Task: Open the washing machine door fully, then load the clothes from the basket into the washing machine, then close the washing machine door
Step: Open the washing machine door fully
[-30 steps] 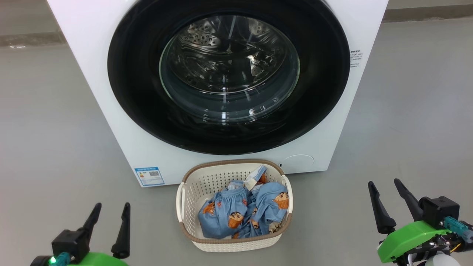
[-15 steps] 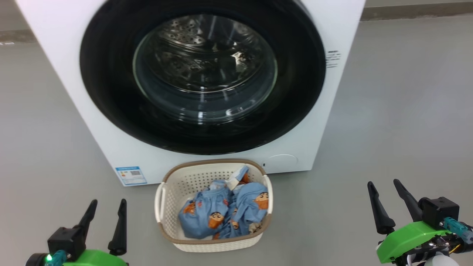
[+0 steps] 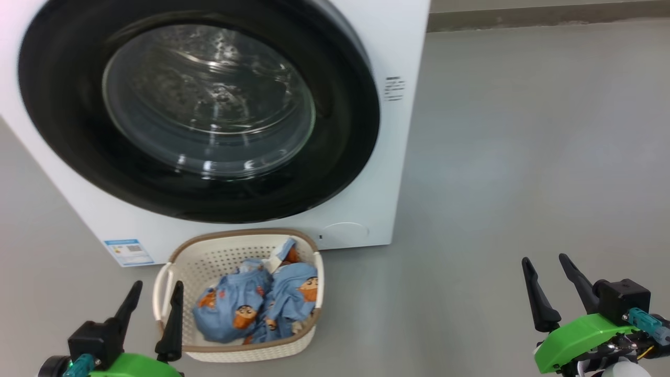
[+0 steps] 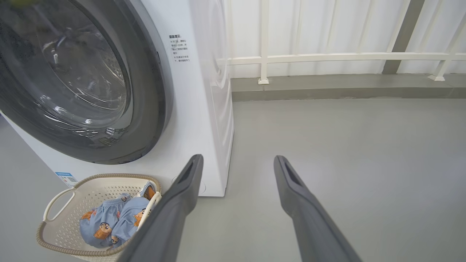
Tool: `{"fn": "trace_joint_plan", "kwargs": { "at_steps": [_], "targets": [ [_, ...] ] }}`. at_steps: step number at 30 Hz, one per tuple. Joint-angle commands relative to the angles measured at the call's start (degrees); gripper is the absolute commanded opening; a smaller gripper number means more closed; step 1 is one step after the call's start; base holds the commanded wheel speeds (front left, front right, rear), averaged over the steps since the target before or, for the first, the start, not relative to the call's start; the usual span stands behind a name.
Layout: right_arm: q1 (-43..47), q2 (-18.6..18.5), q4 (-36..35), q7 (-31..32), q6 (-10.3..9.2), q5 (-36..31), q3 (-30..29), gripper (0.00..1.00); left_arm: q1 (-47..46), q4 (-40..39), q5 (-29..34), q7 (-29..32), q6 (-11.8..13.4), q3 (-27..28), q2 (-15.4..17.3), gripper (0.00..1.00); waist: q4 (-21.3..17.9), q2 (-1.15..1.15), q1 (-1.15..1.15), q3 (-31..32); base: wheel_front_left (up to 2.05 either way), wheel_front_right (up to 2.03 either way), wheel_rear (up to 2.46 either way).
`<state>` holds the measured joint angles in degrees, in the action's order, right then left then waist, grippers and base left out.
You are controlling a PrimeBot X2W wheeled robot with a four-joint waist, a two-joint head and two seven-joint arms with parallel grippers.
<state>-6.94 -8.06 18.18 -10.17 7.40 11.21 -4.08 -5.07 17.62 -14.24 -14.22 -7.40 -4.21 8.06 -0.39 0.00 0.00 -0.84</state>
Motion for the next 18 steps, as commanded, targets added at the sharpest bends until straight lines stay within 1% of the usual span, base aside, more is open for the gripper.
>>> {"fn": "trace_joint_plan", "kwargs": {
  "at_steps": [1,4,9,13,18],
  "targets": [
    [-1.18,-0.41,-1.46,-0.36,0.09,0.15,1.15,1.00,-2.85,-1.49,0.45,-0.78,-0.09,2.25,0.85,1.00,-0.03,0.00,0.00,0.07,1.23,1.23,-2.46],
    [-1.13,-0.36,-1.44,-0.42,0.09,0.26,1.13,1.00,-2.76,-2.04,-1.42,-0.78,-0.09,2.83,0.22,1.00,-0.05,0.00,0.00,0.18,1.14,1.09,-2.23],
    [-1.01,-0.30,-1.41,-0.53,0.09,0.51,0.97,1.00,-2.57,-2.10,-1.85,-0.78,-0.09,2.77,0.42,1.00,-0.04,0.00,0.00,0.39,0.80,0.80,-1.60],
    [-1.04,-0.28,-1.46,-0.58,0.09,0.69,0.87,1.00,-2.55,-2.18,-1.98,-0.78,-0.09,2.38,0.41,1.00,0.03,0.00,0.00,0.34,0.45,0.45,-0.89],
    [-1.36,-0.05,-1.38,-0.57,0.09,1.16,0.87,1.00,-2.35,-2.30,-2.10,-0.78,-0.09,2.07,0.19,1.00,0.14,0.00,0.00,0.14,0.10,0.10,-0.21]
  ]
}}
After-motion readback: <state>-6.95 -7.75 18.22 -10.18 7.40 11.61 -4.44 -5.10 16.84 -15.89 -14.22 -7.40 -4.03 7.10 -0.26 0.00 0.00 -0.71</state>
